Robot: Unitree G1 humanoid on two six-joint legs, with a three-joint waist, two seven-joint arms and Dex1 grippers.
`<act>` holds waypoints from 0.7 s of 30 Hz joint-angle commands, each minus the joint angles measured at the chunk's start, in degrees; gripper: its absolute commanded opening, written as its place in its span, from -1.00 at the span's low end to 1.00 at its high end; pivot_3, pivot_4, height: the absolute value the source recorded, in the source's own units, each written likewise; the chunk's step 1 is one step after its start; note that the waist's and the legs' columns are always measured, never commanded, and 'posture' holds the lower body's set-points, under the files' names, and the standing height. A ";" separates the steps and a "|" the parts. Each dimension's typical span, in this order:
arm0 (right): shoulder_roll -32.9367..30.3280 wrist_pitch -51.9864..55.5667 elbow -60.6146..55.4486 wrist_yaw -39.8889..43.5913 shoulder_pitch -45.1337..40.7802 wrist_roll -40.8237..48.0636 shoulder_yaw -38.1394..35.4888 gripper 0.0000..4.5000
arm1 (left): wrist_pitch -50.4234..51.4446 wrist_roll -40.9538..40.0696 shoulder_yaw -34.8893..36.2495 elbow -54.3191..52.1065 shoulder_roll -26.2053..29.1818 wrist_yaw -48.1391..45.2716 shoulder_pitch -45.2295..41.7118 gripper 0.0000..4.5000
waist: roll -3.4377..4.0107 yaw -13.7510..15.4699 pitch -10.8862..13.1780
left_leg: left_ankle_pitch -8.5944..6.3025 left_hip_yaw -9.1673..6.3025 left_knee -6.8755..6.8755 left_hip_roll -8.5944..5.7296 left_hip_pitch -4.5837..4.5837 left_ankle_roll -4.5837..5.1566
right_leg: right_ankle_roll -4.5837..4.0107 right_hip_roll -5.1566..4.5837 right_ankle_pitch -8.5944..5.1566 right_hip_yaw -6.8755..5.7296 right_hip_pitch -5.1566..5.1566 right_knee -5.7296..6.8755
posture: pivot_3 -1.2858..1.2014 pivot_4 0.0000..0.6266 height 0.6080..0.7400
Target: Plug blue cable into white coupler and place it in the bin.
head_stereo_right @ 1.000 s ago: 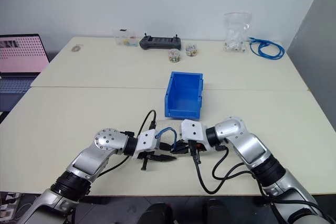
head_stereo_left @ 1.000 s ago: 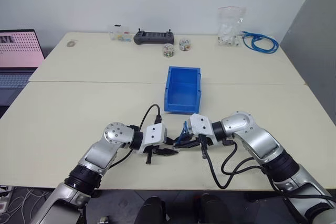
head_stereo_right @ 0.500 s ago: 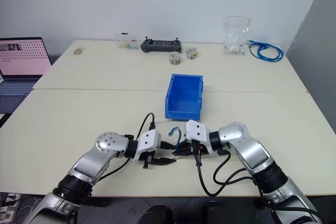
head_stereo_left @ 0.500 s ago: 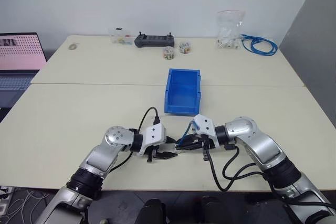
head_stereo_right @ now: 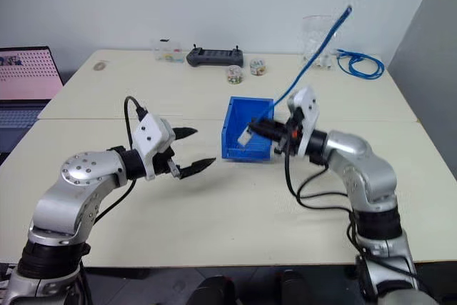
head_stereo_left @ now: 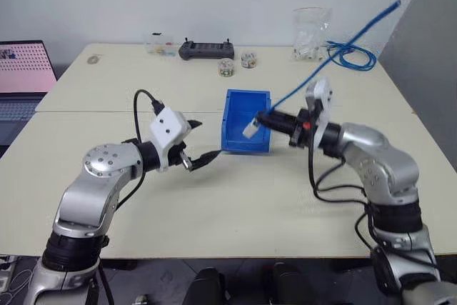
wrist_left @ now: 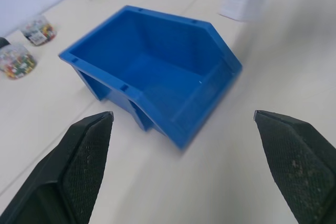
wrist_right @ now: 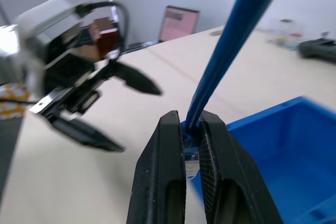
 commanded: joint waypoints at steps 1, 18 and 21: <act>2.20 -5.74 17.05 -2.65 -9.85 -5.72 2.02 -0.97 | -1.22 1.51 -1.05 1.54 0.54 1.25 -2.36 1.00 | 0.00 -0.29 0.04 | 0.00 0.04 0.00 0.00 -0.01 0.00 | -0.02 0.00 0.01 0.02 -0.03 0.02 | 0.03 -0.52 1.00; -11.82 -15.33 43.21 0.36 -21.27 -15.84 -0.67 0.90 | -1.90 2.43 -1.62 10.50 0.90 1.96 -8.93 1.00 | -0.09 0.50 0.41 | 0.02 0.35 0.12 -0.02 -1.12 -0.02 | -0.09 -0.19 0.08 0.06 -0.94 -0.13 | 0.03 -0.52 1.00; -14.03 -13.11 32.21 2.20 -13.61 -13.77 -1.59 0.99 | -0.57 1.42 0.01 11.77 0.82 2.70 -9.37 1.00 | -0.09 0.47 0.41 | 0.02 0.29 0.12 0.02 -1.07 -0.01 | -0.10 -0.14 0.07 0.01 -0.93 0.01 | 0.03 -0.52 1.00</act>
